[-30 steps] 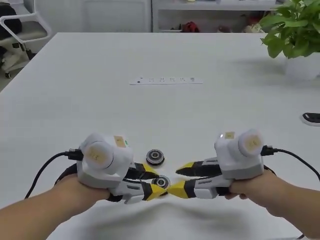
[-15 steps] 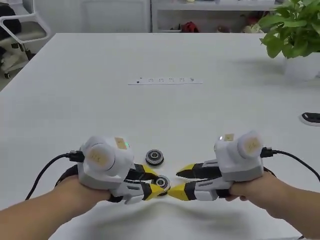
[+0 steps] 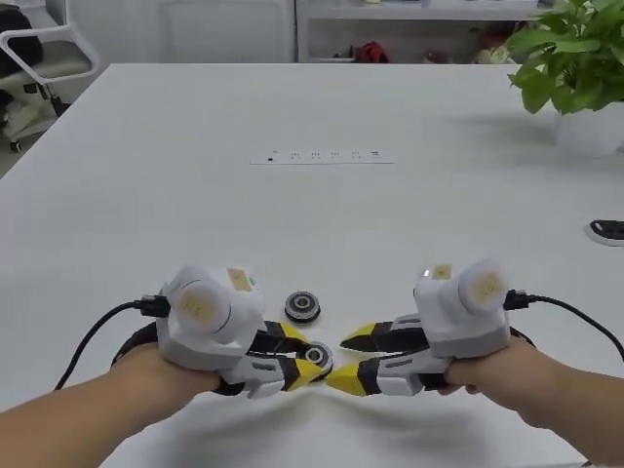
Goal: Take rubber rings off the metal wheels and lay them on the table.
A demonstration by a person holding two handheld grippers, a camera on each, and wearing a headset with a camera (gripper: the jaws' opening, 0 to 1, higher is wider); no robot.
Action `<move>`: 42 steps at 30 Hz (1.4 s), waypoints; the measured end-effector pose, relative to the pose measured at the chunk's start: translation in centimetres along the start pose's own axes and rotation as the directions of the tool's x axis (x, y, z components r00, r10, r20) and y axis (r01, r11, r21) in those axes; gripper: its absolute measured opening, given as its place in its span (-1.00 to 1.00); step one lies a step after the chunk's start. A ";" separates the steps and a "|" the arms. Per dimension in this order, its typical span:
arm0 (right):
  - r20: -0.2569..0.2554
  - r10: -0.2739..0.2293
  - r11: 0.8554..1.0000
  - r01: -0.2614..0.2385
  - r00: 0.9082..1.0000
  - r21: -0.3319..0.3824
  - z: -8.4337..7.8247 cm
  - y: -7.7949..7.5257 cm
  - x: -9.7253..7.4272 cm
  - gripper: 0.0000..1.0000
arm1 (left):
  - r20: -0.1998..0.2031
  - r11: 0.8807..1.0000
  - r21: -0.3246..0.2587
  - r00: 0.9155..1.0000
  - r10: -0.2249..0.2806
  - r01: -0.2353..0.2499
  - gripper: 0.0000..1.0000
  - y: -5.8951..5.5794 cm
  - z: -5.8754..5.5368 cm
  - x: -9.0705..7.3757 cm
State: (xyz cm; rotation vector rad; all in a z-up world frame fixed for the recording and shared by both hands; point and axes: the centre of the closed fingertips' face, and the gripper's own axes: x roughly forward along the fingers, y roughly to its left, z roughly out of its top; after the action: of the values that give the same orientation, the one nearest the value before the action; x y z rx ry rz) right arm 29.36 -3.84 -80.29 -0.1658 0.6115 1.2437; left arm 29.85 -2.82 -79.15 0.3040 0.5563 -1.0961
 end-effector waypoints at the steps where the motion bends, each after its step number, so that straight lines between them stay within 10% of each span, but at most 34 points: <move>1: -0.003 0.003 1.000 -0.003 1.000 -0.003 0.0 0.1 0.1 -0.37 | 0.001 1.000 0.001 1.000 -0.007 0.007 -0.71 0.0 0.0 0.0; 42: -0.014 -0.009 1.000 0.009 1.000 -0.023 -0.4 0.1 0.7 -0.73 | -0.013 0.999 0.038 1.000 0.020 -0.020 -0.73 -0.1 -0.1 0.2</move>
State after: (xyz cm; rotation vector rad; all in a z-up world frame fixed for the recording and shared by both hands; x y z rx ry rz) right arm 29.26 -3.37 -81.00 -0.1964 0.6077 1.2421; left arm 29.85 -2.97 -79.34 0.3499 0.5439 -1.0867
